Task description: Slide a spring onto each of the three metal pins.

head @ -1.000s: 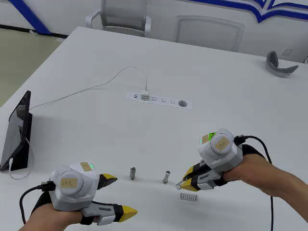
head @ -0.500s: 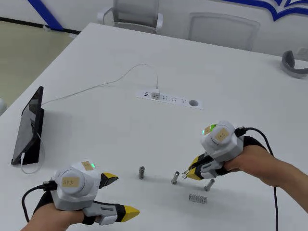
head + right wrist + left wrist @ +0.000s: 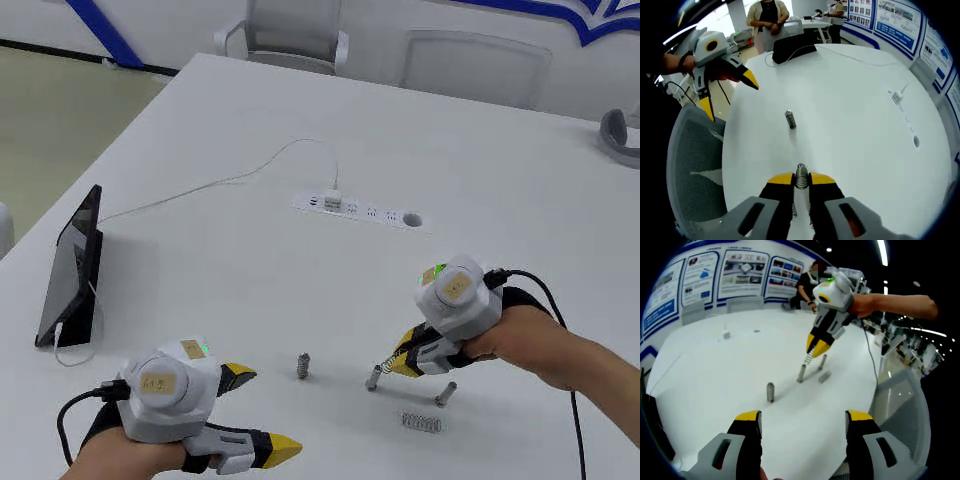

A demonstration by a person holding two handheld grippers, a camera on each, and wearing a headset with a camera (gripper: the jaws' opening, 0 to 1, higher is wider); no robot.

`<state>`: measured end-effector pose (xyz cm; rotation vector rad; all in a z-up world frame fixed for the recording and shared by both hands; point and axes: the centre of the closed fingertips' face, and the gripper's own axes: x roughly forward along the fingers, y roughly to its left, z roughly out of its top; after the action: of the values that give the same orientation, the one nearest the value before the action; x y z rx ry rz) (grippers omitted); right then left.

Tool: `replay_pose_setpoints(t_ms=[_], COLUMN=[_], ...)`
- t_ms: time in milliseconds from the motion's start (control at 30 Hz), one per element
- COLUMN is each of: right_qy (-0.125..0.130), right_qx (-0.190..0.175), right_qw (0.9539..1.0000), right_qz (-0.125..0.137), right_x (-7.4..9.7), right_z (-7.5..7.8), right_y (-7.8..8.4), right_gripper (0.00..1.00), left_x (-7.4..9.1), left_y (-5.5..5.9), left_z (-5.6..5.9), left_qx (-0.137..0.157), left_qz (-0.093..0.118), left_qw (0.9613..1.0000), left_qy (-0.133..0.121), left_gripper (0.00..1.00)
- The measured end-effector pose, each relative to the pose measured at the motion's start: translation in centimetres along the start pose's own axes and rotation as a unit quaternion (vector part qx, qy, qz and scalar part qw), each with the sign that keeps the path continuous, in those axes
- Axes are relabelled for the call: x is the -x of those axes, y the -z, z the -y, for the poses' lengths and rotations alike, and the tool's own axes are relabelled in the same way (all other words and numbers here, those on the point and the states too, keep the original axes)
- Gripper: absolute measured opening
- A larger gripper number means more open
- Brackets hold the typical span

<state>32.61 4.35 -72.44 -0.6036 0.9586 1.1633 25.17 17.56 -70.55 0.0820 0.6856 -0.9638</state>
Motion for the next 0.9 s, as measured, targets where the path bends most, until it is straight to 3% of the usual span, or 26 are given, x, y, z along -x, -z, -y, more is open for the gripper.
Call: replay_pose_setpoints(t_ms=[900], right_qy=[-0.012], right_qx=[0.021], right_qw=[0.9995], right_qz=[-0.018], right_x=[-2.2], right_z=[-0.3], right_y=[-0.7], right_gripper=[0.13], left_x=[1.2], left_y=[0.9], left_z=[-1.1], left_qx=[0.014], left_qz=[0.0], left_qw=[0.9998], left_qy=[-0.014], left_gripper=[0.69])
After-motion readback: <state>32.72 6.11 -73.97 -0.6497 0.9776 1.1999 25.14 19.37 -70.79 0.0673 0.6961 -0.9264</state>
